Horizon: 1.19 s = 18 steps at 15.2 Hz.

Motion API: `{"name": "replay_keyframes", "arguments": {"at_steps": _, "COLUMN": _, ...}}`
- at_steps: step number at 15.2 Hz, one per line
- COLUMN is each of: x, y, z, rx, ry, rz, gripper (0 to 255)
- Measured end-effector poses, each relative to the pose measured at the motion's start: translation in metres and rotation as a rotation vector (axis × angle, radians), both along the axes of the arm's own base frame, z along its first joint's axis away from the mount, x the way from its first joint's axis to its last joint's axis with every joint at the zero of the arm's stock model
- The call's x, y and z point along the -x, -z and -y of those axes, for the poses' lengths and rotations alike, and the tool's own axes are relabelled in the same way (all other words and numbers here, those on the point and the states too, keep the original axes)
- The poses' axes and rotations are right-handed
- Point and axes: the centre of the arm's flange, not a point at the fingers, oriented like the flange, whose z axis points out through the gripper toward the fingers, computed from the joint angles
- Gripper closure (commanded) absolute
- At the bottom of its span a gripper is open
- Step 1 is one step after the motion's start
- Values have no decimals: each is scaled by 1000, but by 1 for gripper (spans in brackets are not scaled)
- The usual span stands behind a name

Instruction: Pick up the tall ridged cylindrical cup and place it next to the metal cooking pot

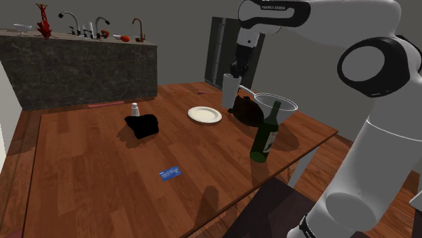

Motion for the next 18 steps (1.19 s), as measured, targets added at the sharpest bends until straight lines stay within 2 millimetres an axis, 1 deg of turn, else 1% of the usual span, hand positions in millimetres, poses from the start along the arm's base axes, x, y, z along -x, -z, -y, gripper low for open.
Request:
{"name": "replay_keyframes", "arguments": {"at_steps": 1, "x": 5, "y": 0, "z": 9, "rx": 0, "ry": 0, "rz": 0, "gripper": 255}}
{"name": "replay_keyframes", "arguments": {"at_steps": 4, "x": 30, "y": 3, "z": 43, "rx": 0, "ry": 0, "rz": -1, "gripper": 255}}
{"name": "replay_keyframes", "arguments": {"at_steps": 8, "x": 61, "y": -1, "z": 81, "rx": 0, "ry": 0, "rz": 0, "gripper": 255}}
{"name": "replay_keyframes", "arguments": {"at_steps": 11, "x": 84, "y": -3, "z": 114, "rx": 0, "ry": 0, "rz": 0, "gripper": 255}}
{"name": "replay_keyframes", "arguments": {"at_steps": 13, "x": 102, "y": 1, "z": 137, "rx": 0, "ry": 1, "rz": 0, "gripper": 255}}
{"name": "replay_keyframes", "arguments": {"at_steps": 15, "x": 115, "y": 2, "z": 159, "rx": 0, "ry": 1, "rz": 0, "gripper": 255}}
{"name": "replay_keyframes", "arguments": {"at_steps": 18, "x": 140, "y": 2, "z": 189, "rx": 0, "ry": 0, "rz": 0, "gripper": 255}}
